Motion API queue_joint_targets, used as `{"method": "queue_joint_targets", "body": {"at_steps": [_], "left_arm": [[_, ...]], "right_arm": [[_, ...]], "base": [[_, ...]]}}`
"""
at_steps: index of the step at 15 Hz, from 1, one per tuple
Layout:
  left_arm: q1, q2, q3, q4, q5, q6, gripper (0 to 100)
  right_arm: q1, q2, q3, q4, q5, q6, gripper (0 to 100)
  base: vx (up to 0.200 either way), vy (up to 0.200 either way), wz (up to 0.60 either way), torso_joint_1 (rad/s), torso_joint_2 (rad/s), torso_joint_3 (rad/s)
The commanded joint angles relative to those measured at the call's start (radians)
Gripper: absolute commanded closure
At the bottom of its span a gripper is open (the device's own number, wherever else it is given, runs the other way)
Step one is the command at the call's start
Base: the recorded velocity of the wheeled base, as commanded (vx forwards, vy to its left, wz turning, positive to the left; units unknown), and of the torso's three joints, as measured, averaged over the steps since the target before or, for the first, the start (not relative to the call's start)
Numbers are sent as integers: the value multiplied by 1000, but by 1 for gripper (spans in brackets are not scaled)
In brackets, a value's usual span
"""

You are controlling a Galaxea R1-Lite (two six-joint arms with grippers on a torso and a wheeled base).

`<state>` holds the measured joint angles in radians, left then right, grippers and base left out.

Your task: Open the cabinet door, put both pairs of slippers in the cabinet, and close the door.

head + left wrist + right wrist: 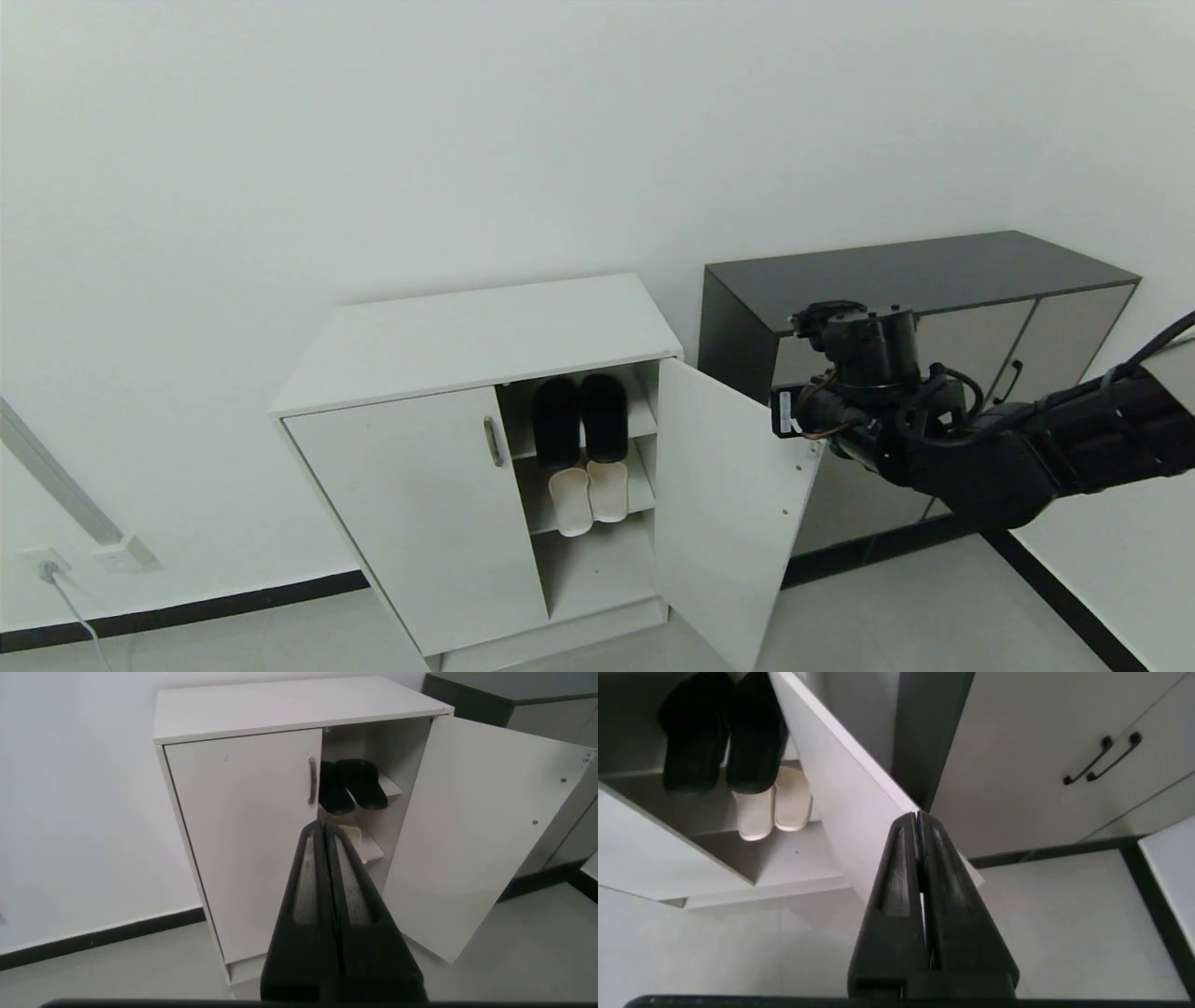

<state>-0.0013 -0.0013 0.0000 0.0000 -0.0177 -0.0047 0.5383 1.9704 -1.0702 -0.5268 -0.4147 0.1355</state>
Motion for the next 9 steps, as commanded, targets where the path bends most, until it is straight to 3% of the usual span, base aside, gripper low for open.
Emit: {"method": "queue_joint_targets", "body": {"at_steps": [1,9], "left_arm": [[0,1,0,0,1,0,100],[1,1,0,0,1,-1,100]], "right_arm": [[-32,57,-22,-4,17,3,100],[-116,214,-128,-28,74,27,100]], "base": [[0,0,0,0,0,0],[0,0,0,0,0,0]]}}
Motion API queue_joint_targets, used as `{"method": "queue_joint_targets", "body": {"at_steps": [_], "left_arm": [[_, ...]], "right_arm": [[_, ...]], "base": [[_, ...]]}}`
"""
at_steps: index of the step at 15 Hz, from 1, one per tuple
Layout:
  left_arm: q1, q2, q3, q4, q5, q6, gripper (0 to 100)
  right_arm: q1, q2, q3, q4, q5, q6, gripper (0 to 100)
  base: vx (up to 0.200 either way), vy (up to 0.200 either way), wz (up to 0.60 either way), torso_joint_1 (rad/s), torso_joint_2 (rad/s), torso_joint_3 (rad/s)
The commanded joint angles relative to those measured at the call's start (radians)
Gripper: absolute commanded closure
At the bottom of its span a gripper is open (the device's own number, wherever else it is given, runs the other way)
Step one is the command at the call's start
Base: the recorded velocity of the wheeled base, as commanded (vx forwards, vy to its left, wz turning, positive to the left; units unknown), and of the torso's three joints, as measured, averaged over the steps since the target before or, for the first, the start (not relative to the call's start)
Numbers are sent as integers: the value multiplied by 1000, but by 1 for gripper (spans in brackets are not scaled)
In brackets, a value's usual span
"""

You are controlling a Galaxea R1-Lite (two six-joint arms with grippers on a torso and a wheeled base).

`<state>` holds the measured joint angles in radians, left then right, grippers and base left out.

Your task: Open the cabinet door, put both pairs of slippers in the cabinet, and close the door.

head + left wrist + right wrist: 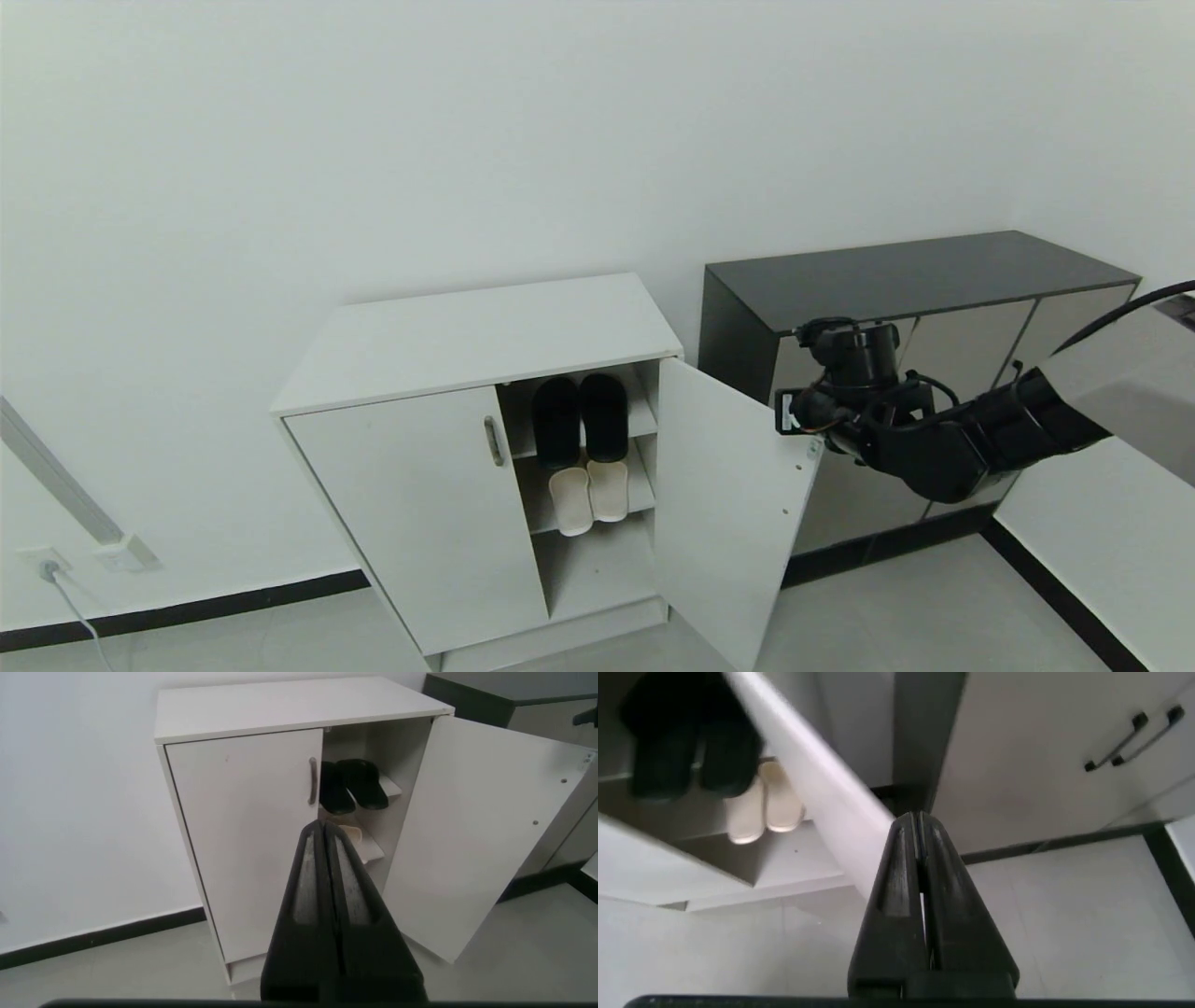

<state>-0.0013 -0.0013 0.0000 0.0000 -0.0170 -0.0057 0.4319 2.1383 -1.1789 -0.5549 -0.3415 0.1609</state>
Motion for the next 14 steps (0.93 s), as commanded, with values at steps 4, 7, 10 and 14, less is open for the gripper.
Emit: {"method": "queue_joint_targets", "body": {"at_steps": [4,7,10,14], "left_arm": [[0,1,0,0,0,0,100],[0,1,0,0,0,0,100],[0,1,0,0,0,0,100],[0,1,0,0,0,0,100]], "right_arm": [[-21,86,-44,-13,1,2,100],[-25,100,-53,-13,13,2,100],[-16,91,-42,-13,13,2,100],[45,29,28,-14,12,31,100]], "base": [[0,0,0,0,0,0],[0,0,0,0,0,0],[0,0,0,0,0,0],[0,0,0,0,0,0]]}}
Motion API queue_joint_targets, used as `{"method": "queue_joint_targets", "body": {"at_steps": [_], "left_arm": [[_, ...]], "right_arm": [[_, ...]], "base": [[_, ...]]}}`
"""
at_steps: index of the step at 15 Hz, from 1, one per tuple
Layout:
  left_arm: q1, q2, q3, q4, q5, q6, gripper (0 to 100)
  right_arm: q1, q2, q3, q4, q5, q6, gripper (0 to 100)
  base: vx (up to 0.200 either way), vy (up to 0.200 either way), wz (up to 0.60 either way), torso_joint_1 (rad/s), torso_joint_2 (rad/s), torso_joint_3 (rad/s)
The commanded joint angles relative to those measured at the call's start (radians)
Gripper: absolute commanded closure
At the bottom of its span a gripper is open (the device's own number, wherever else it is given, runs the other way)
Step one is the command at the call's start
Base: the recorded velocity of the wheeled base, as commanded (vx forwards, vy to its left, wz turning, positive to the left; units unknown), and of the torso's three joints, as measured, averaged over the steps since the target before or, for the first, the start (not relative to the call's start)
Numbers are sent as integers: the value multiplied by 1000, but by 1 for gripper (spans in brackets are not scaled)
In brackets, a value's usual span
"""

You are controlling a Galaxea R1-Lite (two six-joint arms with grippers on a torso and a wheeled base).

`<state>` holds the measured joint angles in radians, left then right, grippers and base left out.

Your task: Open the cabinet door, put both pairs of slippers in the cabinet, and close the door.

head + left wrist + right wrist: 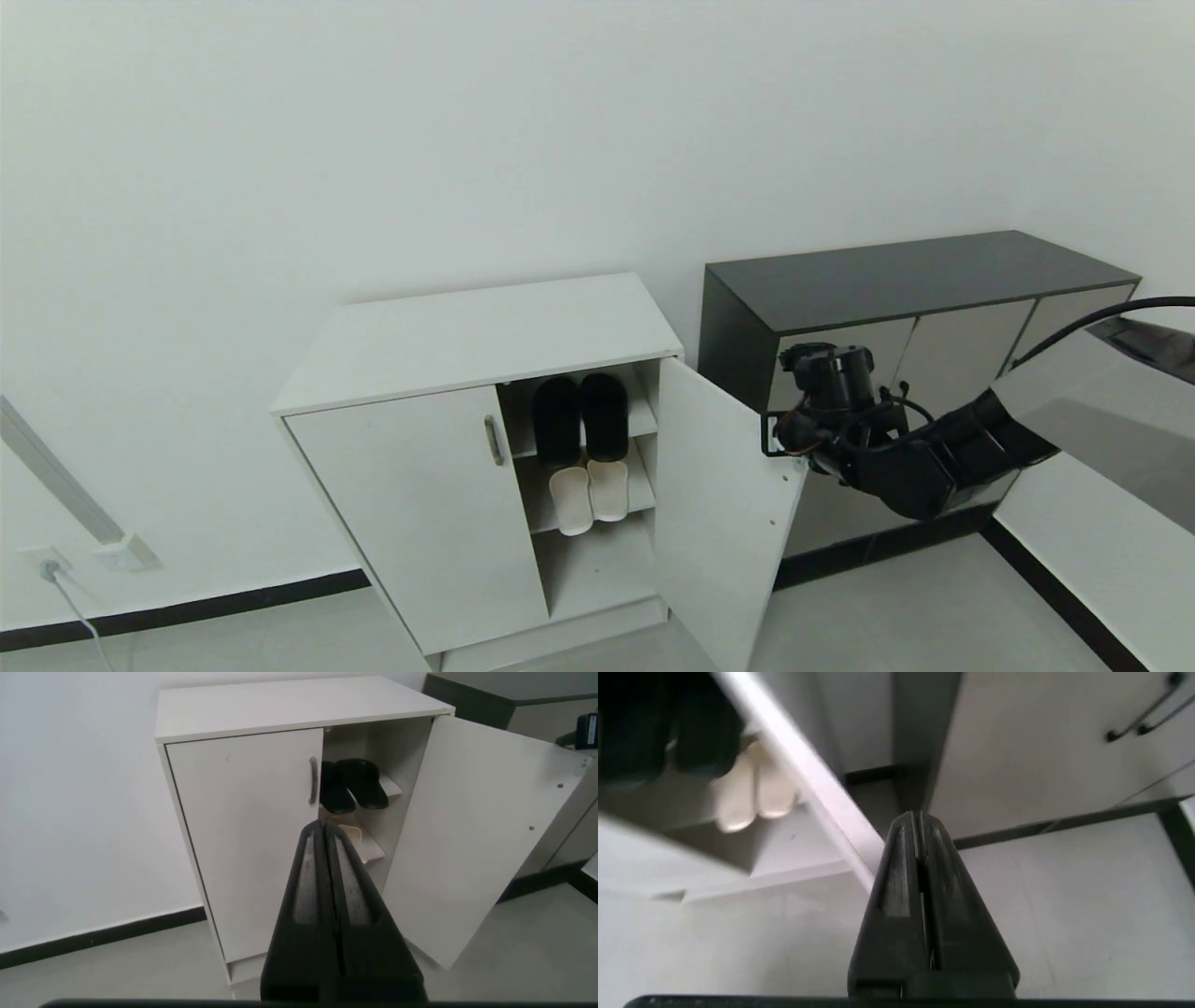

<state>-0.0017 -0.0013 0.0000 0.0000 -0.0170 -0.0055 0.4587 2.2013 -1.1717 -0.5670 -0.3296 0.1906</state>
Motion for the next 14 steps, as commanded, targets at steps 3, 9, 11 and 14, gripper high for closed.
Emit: {"method": "queue_joint_targets", "body": {"at_steps": [3,9,11,14], "left_arm": [[0,1,0,-2,0,-1,100],[0,1,0,0,2,-2,100],[0,1,0,0,2,-2,100],[0,1,0,-2,0,-2,100]], "right_arm": [[106,-87,93,-2,0,32,100],[213,-117,122,-2,14,69,100],[219,-135,147,-19,47,64,100],[229,-161,207,-74,66,53,100]], "base": [[0,0,0,0,0,0],[0,0,0,0,0,0],[0,0,0,0,0,0],[0,0,0,0,0,0]]}}
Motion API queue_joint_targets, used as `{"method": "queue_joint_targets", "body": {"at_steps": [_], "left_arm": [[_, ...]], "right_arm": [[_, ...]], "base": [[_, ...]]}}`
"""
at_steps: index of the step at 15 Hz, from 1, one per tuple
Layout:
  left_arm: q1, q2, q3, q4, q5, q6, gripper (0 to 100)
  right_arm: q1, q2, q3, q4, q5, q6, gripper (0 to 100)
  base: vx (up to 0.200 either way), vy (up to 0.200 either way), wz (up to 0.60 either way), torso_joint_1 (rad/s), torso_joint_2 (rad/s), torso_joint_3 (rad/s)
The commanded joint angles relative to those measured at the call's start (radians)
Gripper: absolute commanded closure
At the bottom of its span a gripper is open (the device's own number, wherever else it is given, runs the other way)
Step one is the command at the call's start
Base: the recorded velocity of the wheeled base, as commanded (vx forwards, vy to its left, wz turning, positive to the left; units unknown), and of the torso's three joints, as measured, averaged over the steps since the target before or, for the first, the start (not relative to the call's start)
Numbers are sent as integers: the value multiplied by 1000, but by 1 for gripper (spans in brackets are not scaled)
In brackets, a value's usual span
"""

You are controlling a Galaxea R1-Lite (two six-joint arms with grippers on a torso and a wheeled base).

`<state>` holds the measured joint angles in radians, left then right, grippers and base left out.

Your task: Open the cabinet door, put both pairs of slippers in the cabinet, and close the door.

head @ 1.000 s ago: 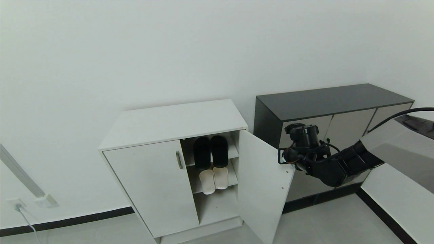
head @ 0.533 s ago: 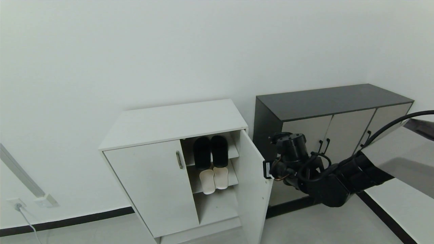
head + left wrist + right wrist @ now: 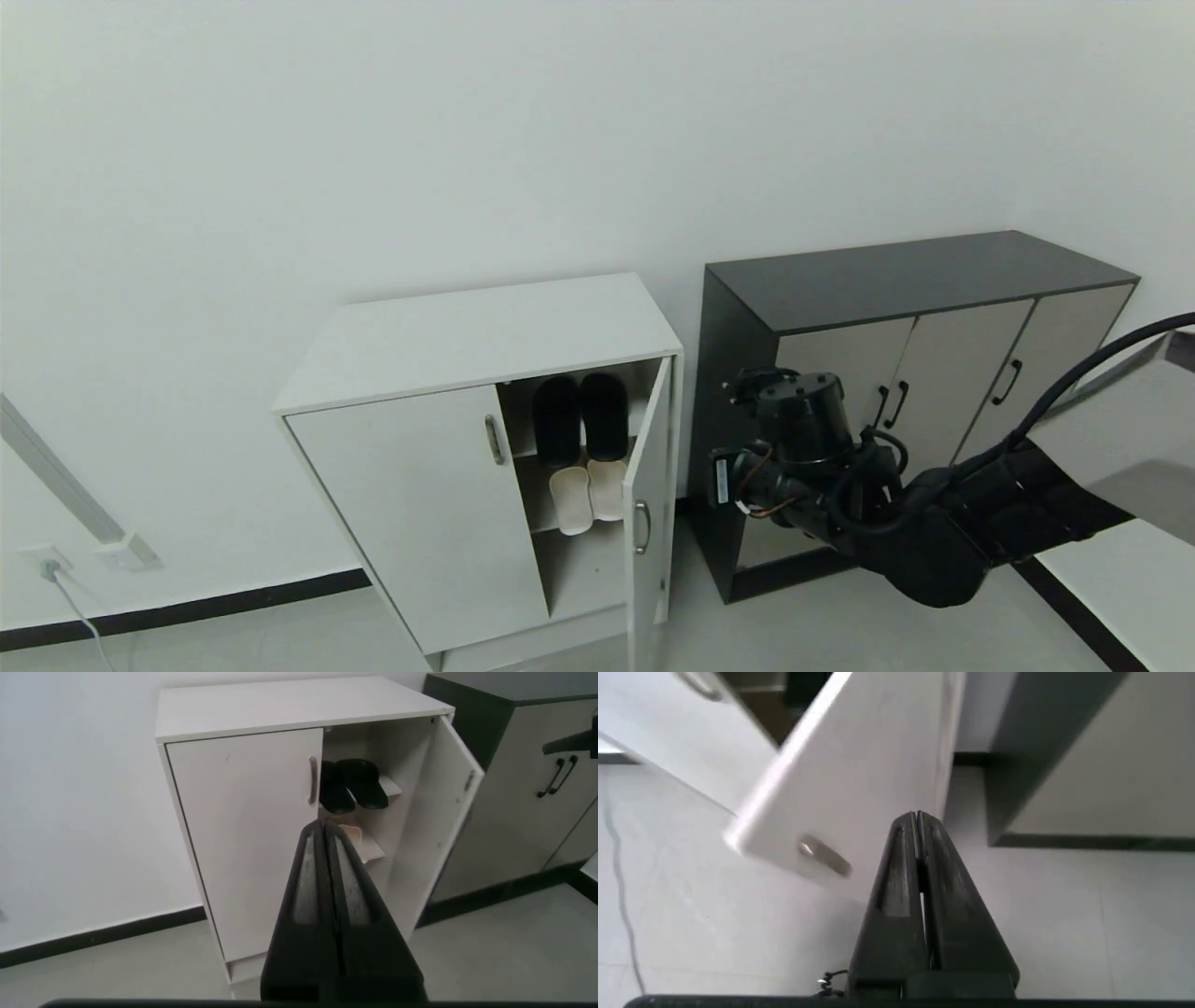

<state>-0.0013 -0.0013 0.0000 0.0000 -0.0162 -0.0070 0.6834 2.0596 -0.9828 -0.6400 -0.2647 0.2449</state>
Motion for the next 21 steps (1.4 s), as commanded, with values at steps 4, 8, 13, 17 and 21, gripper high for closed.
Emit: {"method": "queue_joint_targets", "body": {"at_steps": [4,8,13,17,21], "left_arm": [[0,1,0,0,-1,1,100],[0,1,0,0,-1,1,100],[0,1,0,0,-1,-1,100],[0,1,0,0,1,-1,100],[0,1,-2,0,-1,1,100]], "right_arm": [[18,-16,50,-67,2,-30,100],[31,-19,59,-67,22,-32,100],[31,-21,62,-89,28,-33,100],[27,-36,157,-165,107,-78,100],[10,-22,291,-316,163,-133,100]], "base": [[0,0,150,2,1,1],[0,0,600,-2,2,5],[0,0,360,3,4,0],[0,0,0,0,0,0],[0,0,0,0,0,0]]}}
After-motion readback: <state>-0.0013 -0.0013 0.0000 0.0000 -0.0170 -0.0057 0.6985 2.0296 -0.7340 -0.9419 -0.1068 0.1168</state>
